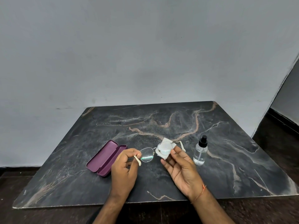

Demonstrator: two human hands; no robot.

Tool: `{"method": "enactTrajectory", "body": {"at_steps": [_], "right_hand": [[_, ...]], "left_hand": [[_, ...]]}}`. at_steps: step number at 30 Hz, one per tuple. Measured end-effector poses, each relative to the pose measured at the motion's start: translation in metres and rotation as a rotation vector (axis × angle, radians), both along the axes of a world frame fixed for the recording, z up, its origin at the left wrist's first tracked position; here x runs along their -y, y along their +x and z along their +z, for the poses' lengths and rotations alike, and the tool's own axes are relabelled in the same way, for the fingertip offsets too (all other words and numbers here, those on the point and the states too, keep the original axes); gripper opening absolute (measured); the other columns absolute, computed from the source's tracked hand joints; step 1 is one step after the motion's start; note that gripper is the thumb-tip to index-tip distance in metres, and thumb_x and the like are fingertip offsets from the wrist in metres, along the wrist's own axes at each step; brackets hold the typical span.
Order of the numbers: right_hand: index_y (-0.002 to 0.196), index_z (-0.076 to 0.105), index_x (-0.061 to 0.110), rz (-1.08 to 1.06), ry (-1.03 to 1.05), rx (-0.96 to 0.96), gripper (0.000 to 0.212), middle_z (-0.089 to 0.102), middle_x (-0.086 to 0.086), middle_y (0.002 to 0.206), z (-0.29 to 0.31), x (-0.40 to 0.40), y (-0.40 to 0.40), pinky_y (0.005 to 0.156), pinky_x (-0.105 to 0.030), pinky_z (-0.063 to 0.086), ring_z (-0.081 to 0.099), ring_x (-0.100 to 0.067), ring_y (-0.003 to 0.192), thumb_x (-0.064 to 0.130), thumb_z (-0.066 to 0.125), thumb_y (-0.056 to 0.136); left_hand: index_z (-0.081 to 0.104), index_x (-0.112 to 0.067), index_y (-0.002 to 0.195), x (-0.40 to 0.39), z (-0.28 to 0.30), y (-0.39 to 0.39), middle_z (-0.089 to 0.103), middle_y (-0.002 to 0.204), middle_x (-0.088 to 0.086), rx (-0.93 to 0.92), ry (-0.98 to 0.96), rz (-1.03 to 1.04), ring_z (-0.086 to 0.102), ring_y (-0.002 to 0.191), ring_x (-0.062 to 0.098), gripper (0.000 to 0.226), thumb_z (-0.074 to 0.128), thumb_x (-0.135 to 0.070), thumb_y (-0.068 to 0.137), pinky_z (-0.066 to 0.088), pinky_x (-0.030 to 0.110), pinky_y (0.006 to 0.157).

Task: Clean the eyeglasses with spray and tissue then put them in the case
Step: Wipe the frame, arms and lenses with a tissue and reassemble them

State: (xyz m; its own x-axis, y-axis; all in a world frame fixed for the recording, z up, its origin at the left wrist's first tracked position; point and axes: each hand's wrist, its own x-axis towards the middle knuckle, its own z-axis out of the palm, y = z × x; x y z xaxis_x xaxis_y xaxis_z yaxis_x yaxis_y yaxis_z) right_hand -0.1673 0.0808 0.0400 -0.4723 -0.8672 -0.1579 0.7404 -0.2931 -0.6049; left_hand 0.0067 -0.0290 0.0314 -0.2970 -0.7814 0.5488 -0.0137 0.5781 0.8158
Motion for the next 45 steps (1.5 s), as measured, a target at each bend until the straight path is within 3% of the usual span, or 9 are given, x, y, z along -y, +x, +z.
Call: {"method": "enactTrajectory", "body": {"at_steps": [6, 15, 20, 26, 29, 32, 37, 41, 45], "right_hand": [[0.133, 0.068, 0.004, 0.025, -0.004, -0.002, 0.04, 0.077, -0.016, 0.122, 0.0, 0.0, -0.001, 0.088, -0.046, 0.064, 0.079, -0.024, 0.101, 0.003, 0.063, 0.093], [0.138, 0.061, 0.005, -0.137, -0.003, -0.002, 0.054, 0.079, -0.011, 0.116, 0.0, 0.003, 0.002, 0.081, -0.035, 0.067, 0.08, -0.022, 0.098, -0.002, 0.07, 0.085], [0.138, 0.062, 0.014, -0.107, -0.021, -0.015, 0.053, 0.077, -0.007, 0.123, 0.001, 0.001, 0.002, 0.085, -0.041, 0.064, 0.078, -0.018, 0.101, 0.002, 0.069, 0.087], [0.14, 0.062, 0.019, -0.055, -0.062, -0.072, 0.045, 0.072, -0.01, 0.133, 0.002, -0.001, 0.005, 0.088, -0.047, 0.061, 0.074, -0.017, 0.101, 0.006, 0.06, 0.097], [0.121, 0.074, 0.022, -0.045, -0.058, -0.072, 0.033, 0.075, -0.011, 0.126, 0.003, -0.002, 0.006, 0.086, -0.046, 0.062, 0.072, -0.022, 0.104, 0.008, 0.062, 0.094], [0.134, 0.068, 0.012, -0.027, -0.03, -0.08, 0.041, 0.076, -0.014, 0.121, 0.002, -0.001, 0.006, 0.085, -0.045, 0.063, 0.07, -0.027, 0.106, 0.01, 0.061, 0.094], [0.139, 0.066, 0.006, 0.007, 0.022, -0.085, 0.043, 0.068, -0.026, 0.137, -0.002, 0.0, 0.005, 0.084, -0.044, 0.065, 0.063, -0.043, 0.126, 0.015, 0.059, 0.098], [0.135, 0.068, 0.002, 0.01, 0.002, -0.098, 0.04, 0.071, -0.028, 0.131, -0.002, 0.0, 0.004, 0.082, -0.04, 0.066, 0.074, -0.035, 0.111, 0.014, 0.059, 0.098], [0.13, 0.069, -0.003, -0.017, 0.006, -0.122, 0.04, 0.079, -0.022, 0.101, -0.001, -0.001, 0.005, 0.068, -0.03, 0.066, 0.077, -0.022, 0.083, 0.014, 0.064, 0.094]], "left_hand": [[0.078, -0.018, 0.099, 0.0, 0.0, 0.0, 0.078, 0.103, -0.006, -0.011, -0.021, -0.01, 0.075, 0.095, 0.011, 0.008, 0.073, -0.013, 0.096, 0.057, 0.013, 0.076], [0.079, -0.015, 0.099, 0.004, -0.007, 0.0, 0.079, 0.106, -0.007, 0.001, -0.03, -0.014, 0.077, 0.101, 0.013, 0.006, 0.074, -0.013, 0.095, 0.059, 0.016, 0.079], [0.078, -0.016, 0.099, 0.004, -0.008, -0.001, 0.078, 0.108, -0.008, 0.027, -0.08, -0.014, 0.077, 0.102, 0.014, 0.015, 0.076, -0.001, 0.095, 0.058, 0.016, 0.083], [0.078, -0.015, 0.099, 0.001, -0.004, -0.001, 0.078, 0.106, -0.009, 0.028, -0.093, -0.014, 0.076, 0.101, 0.011, 0.008, 0.073, -0.009, 0.096, 0.056, 0.013, 0.083], [0.078, -0.017, 0.099, 0.001, -0.003, -0.001, 0.078, 0.105, -0.012, 0.036, -0.091, -0.007, 0.076, 0.101, 0.009, 0.015, 0.075, -0.003, 0.095, 0.055, 0.011, 0.084], [0.077, -0.019, 0.098, 0.0, -0.001, 0.0, 0.078, 0.105, -0.009, 0.058, -0.104, 0.018, 0.075, 0.102, 0.005, 0.025, 0.077, 0.005, 0.093, 0.053, 0.008, 0.085], [0.078, -0.014, 0.098, 0.0, -0.001, 0.0, 0.078, 0.104, -0.008, 0.07, -0.104, 0.033, 0.075, 0.101, 0.006, 0.019, 0.077, 0.004, 0.094, 0.053, 0.008, 0.083], [0.078, -0.013, 0.098, -0.001, 0.001, 0.0, 0.078, 0.105, -0.006, 0.065, -0.089, 0.032, 0.075, 0.103, 0.006, 0.019, 0.077, 0.005, 0.094, 0.053, 0.008, 0.084], [0.078, -0.014, 0.1, -0.002, 0.003, 0.0, 0.077, 0.102, -0.012, 0.059, -0.076, 0.047, 0.074, 0.101, 0.006, 0.015, 0.075, 0.001, 0.096, 0.052, 0.007, 0.083]]}}
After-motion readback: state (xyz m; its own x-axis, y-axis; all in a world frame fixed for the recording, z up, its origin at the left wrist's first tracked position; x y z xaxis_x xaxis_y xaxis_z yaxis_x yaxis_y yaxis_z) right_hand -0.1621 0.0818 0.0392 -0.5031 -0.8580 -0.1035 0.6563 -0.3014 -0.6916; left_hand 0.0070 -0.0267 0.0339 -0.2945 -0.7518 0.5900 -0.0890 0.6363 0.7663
